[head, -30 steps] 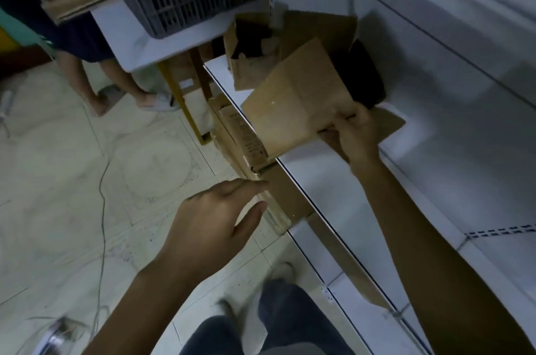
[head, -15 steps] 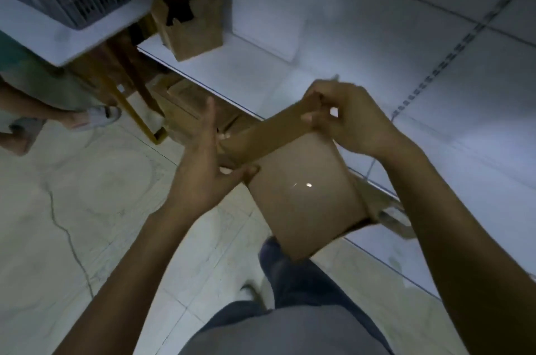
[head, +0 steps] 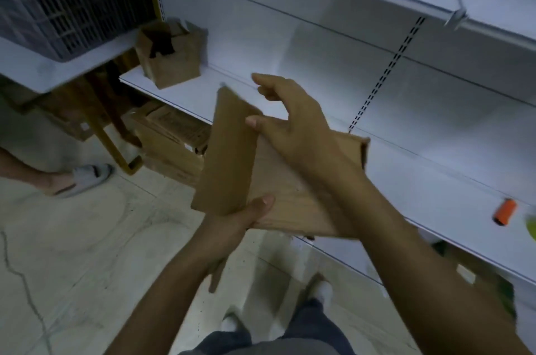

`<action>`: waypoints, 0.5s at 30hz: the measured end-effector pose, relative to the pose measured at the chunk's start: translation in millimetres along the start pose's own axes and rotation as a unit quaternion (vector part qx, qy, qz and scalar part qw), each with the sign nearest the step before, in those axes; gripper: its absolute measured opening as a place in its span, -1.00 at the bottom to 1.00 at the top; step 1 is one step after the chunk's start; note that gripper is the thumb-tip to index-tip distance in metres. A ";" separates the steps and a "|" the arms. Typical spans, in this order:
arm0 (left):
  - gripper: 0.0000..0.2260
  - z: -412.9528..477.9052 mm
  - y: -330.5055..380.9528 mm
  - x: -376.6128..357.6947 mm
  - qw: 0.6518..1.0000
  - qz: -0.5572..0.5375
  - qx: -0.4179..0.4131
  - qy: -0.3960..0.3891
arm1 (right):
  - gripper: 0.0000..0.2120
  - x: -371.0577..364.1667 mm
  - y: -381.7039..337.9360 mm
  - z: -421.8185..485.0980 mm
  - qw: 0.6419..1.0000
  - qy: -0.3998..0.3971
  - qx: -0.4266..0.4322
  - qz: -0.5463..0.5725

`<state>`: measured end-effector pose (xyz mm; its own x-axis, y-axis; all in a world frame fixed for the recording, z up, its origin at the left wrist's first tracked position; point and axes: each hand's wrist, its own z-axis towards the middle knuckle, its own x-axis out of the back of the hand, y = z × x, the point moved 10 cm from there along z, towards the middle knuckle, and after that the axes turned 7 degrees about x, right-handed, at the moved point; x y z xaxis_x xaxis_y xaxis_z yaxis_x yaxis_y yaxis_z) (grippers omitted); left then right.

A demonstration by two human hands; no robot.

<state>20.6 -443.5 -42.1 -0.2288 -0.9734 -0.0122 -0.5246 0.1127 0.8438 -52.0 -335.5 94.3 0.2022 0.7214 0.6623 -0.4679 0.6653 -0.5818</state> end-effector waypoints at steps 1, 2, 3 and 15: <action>-0.39 -0.6 2.1 1.0 0.999 -0.042 -0.017 0.021 | -0.46 4.6 -0.2 -11.8 0.999 0.013 -0.019 -0.029; -0.41 -1.8 3.8 1.4 0.996 -0.080 -0.032 0.036 | -0.44 9.1 0.4 -26.4 0.998 0.025 -0.039 -0.044; -0.42 -0.5 2.3 5.0 0.992 -0.108 -0.036 0.048 | -0.43 13.3 1.2 -42.9 0.997 0.037 -0.055 -0.048; -0.75 -14.9 18.0 23.9 0.981 -0.182 -0.046 0.041 | -0.59 50.4 -47.8 -91.6 0.952 0.179 0.024 -0.248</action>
<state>17.8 -467.7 -19.2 0.0291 -0.9589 -0.2822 -0.4828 -0.2607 0.8360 59.3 -313.4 112.2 0.6853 0.3460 0.6408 -0.2758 0.9377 -0.2114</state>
